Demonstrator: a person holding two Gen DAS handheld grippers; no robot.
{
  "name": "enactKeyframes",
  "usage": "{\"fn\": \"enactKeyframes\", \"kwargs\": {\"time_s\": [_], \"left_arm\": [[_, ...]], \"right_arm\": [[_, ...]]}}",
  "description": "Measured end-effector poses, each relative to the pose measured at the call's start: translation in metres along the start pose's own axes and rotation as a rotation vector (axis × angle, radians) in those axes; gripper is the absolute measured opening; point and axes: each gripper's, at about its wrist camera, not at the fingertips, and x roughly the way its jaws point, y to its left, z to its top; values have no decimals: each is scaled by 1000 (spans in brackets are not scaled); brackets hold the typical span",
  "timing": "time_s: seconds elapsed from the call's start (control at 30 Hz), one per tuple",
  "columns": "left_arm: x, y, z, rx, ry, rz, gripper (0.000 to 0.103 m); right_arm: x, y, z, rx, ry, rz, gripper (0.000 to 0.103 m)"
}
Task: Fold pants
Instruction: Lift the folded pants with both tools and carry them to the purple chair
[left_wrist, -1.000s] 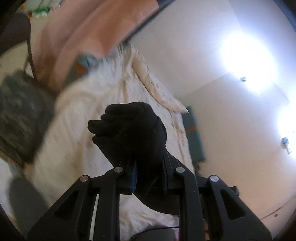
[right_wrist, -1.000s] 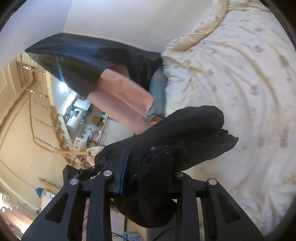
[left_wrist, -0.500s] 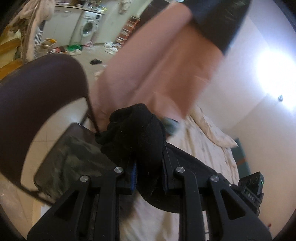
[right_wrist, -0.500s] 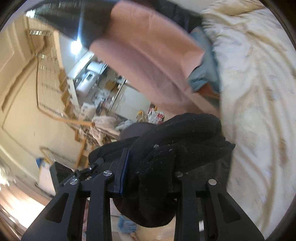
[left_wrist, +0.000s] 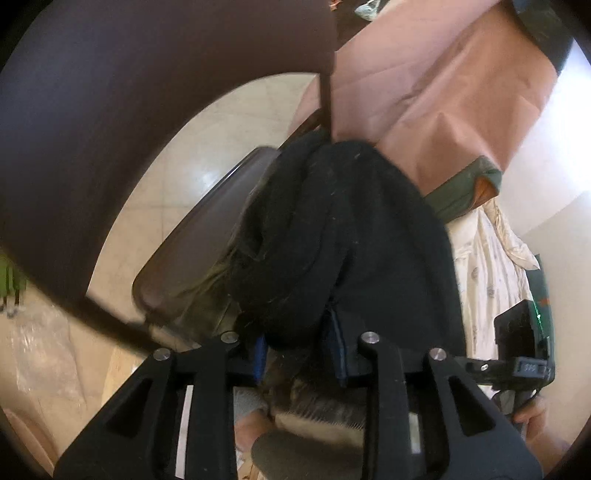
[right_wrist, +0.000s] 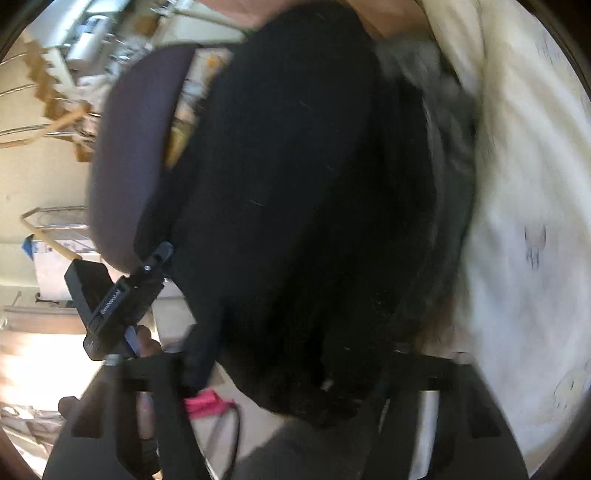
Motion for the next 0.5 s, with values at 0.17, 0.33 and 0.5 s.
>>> {"fn": "enactKeyframes", "kwargs": {"time_s": [0.17, 0.33, 0.5], "left_arm": [[-22, -6, -14, 68, 45, 137, 46], [-71, -53, -3, 250, -80, 181, 64], [-47, -84, 29, 285, -115, 168, 73]], "right_arm": [[-19, 5, -17, -21, 81, -73, 71], [-80, 47, -10, -161, -58, -193, 71], [-101, 89, 21, -256, -355, -280, 71]]}}
